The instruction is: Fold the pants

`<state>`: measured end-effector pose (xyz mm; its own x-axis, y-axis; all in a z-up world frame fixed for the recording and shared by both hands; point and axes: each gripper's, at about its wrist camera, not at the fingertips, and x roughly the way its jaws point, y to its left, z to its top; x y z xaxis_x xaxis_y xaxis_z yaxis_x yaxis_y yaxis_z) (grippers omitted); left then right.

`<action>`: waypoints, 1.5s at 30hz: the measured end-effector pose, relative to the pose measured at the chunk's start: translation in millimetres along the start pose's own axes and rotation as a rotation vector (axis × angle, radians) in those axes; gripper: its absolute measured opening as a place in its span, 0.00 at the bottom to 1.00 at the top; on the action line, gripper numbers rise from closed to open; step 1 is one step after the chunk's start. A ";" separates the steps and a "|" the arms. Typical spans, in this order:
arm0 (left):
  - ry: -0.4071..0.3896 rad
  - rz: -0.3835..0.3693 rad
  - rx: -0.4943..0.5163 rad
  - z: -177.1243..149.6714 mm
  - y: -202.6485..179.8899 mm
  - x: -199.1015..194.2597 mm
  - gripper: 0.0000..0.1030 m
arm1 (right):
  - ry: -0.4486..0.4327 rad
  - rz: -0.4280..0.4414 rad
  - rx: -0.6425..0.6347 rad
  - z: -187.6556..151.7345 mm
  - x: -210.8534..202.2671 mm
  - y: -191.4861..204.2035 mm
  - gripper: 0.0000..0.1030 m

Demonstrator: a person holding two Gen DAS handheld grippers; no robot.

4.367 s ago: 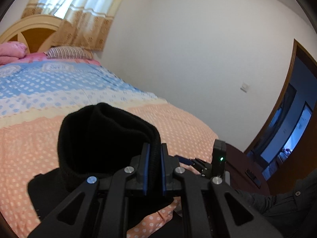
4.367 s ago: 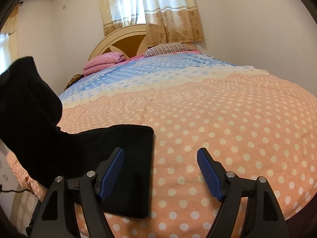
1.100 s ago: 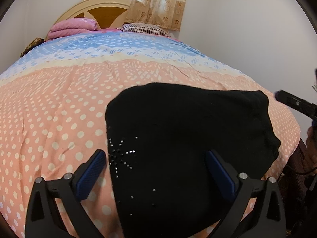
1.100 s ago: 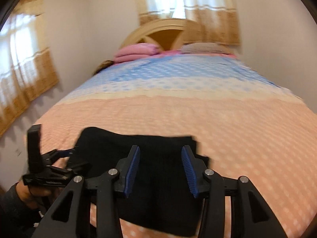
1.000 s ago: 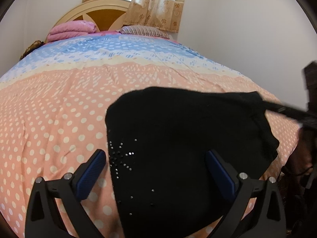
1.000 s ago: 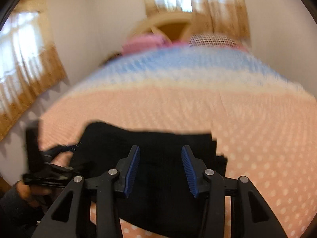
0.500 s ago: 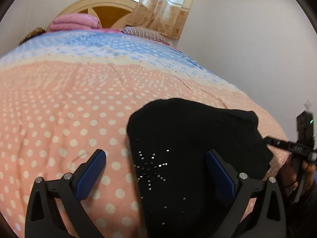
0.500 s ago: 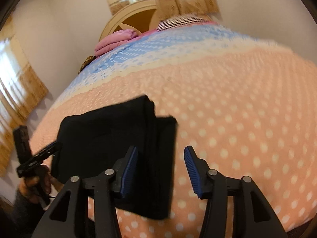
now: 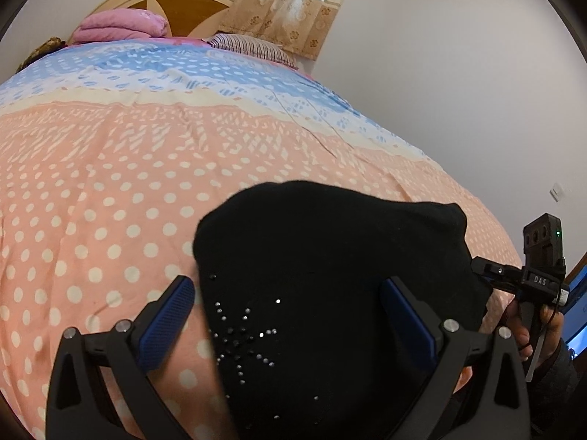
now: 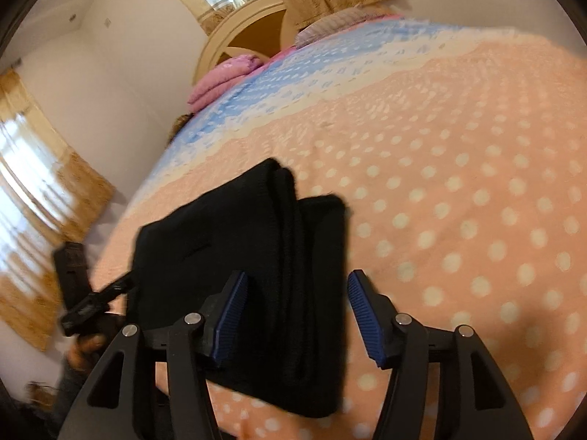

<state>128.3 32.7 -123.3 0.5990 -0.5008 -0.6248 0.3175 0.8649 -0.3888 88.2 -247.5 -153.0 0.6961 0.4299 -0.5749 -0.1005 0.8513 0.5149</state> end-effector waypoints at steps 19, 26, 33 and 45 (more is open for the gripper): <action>-0.021 -0.090 -0.076 -3.6 11.3 -16.4 0.17 | -0.090 0.014 -0.208 -7.3 -35.6 44.7 0.25; -0.080 -0.160 -0.120 4.0 17.5 -47.2 0.13 | -0.110 0.056 -0.303 12.2 -40.0 85.6 0.25; -0.191 -0.070 -0.126 19.3 51.8 -107.8 0.13 | -0.068 0.160 -0.369 49.4 16.6 142.3 0.25; -0.263 0.322 -0.204 -4.2 170.8 -179.2 0.13 | 0.125 0.291 -0.473 36.1 198.3 270.9 0.25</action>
<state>72.1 270.0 -80.6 0.8177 -0.1596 -0.5530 -0.0504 0.9372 -0.3451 224.7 57.5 -104.5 0.5058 0.6746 -0.5376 -0.6032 0.7221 0.3386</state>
